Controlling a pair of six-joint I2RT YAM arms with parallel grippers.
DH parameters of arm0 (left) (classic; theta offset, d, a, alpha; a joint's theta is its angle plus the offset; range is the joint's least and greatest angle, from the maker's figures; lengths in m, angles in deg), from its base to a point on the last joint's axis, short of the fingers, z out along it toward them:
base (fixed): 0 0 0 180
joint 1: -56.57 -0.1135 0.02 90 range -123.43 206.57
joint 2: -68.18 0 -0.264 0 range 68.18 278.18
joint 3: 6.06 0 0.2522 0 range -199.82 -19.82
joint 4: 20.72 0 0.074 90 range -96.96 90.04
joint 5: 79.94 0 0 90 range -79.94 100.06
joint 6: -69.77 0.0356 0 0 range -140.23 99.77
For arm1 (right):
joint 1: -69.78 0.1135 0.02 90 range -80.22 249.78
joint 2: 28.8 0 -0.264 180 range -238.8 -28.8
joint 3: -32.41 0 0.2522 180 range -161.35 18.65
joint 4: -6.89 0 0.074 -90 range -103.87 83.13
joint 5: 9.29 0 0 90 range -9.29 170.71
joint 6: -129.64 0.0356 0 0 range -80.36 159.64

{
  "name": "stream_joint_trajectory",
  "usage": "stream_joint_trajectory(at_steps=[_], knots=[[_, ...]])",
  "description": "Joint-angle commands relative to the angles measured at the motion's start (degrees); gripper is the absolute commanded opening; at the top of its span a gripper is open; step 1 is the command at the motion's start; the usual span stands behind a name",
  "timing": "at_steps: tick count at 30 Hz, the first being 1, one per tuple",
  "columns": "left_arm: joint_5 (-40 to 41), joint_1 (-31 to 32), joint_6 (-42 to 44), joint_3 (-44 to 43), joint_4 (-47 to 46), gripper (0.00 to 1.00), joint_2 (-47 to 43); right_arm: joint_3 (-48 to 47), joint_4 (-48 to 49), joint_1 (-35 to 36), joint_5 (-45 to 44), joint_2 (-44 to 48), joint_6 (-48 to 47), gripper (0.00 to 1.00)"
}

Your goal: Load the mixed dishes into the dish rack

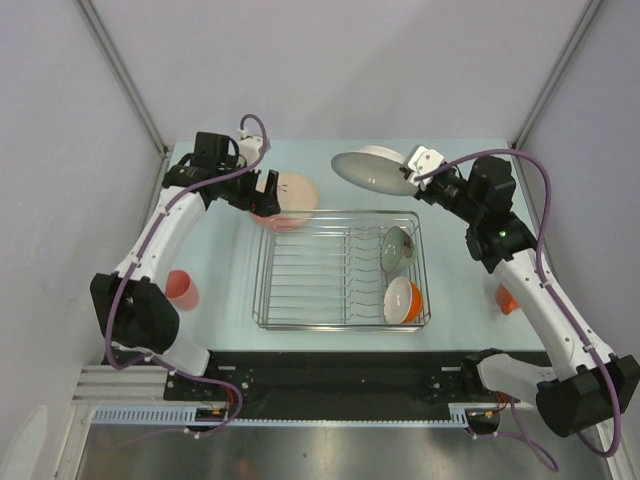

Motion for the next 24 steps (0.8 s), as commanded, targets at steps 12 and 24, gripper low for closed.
stream_joint_trajectory(at_steps=[12,24], knots=[[0.2,-0.5,0.9,0.5,-2.0,1.0,1.7,-4.6,-5.7,0.8,9.4,3.0,-4.4,0.0],[0.3,-0.5,0.9,1.0,-2.4,1.0,1.6,-4.6,-2.8,1.5,7.7,-2.1,-8.2,0.0]])
